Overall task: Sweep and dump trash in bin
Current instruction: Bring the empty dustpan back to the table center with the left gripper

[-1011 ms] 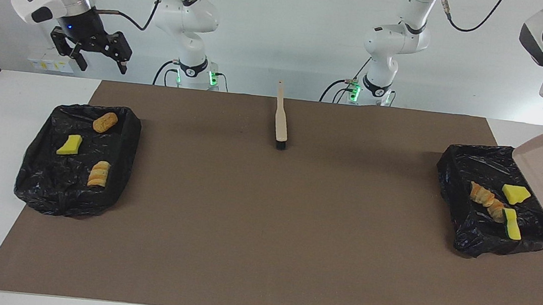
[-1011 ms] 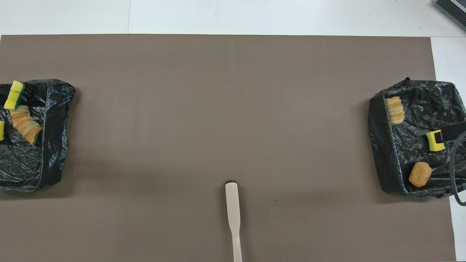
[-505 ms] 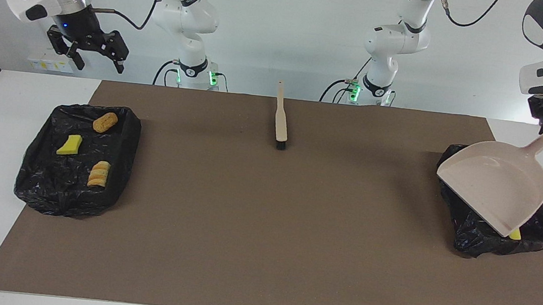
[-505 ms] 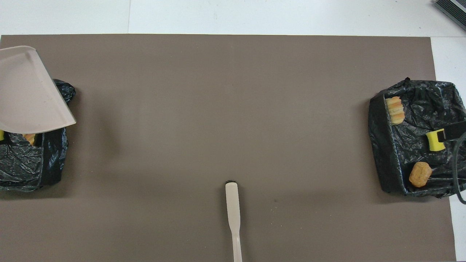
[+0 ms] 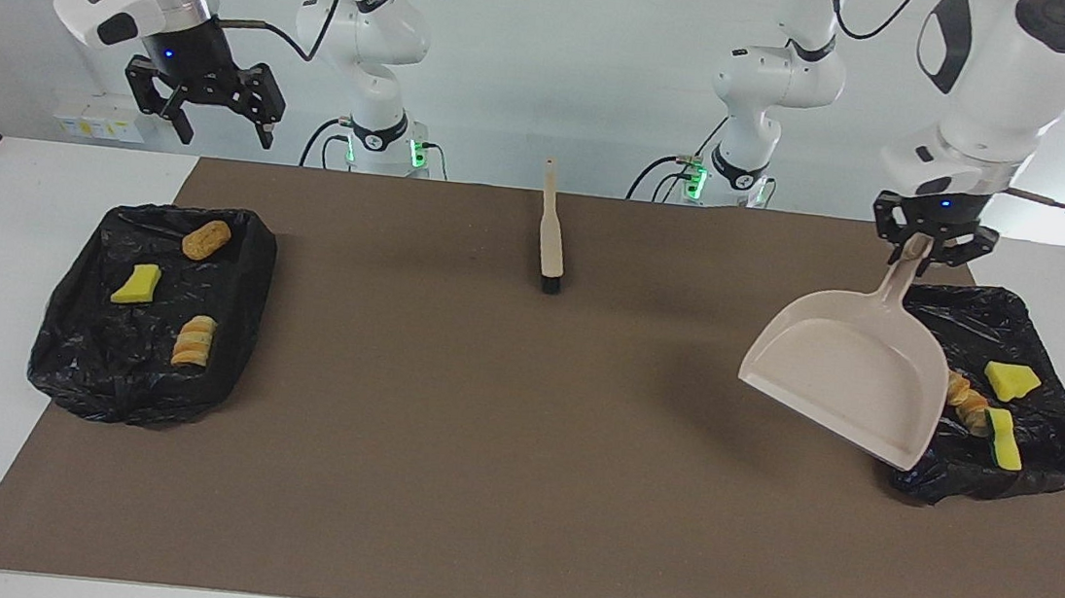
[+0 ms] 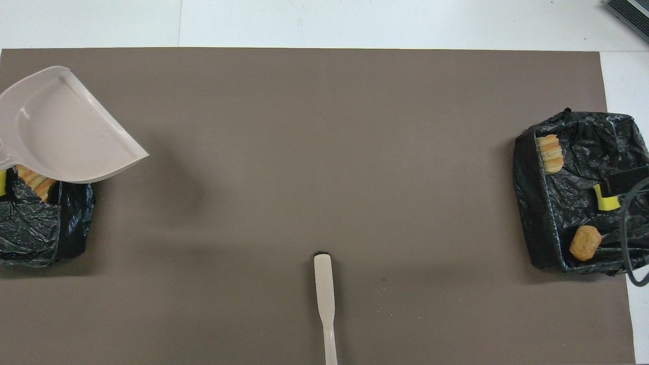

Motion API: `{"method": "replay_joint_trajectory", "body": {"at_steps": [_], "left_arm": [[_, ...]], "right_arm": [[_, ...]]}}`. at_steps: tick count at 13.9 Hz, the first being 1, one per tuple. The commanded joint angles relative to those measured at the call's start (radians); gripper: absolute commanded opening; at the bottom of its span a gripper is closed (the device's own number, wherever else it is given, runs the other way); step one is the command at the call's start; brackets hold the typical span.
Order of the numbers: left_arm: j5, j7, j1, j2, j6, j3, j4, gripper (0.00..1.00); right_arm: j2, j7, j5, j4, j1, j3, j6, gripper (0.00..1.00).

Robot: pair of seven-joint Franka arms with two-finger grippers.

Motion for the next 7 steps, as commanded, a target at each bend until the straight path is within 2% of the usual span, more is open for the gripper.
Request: {"method": "replay_joint_trajectory", "body": {"at_steps": [1,4,6,7], "left_arm": [[-0.077,-0.237,-0.113,-0.019,0.101,0.020,-0.053,0.00],[-0.085,-0.444,-0.282,0.028,0.169,0.020,-0.063,0.00],[-0.086,-0.608,-0.382,0.080,0.259,0.020,-0.063,0.00],[-0.103,-0.668,-0.398,0.105,0.306,0.020,-0.057,0.00]], "right_arm": [[0.015,0.014,0.019,0.019,0.066,-0.084,0.002,1.00],[0.018,0.057,0.033,0.014,0.093,-0.105,0.020,1.00],[0.023,0.060,0.019,0.016,0.090,-0.105,0.020,1.00],[0.041,0.057,0.027,0.020,0.085,-0.101,0.013,1.00]]}}
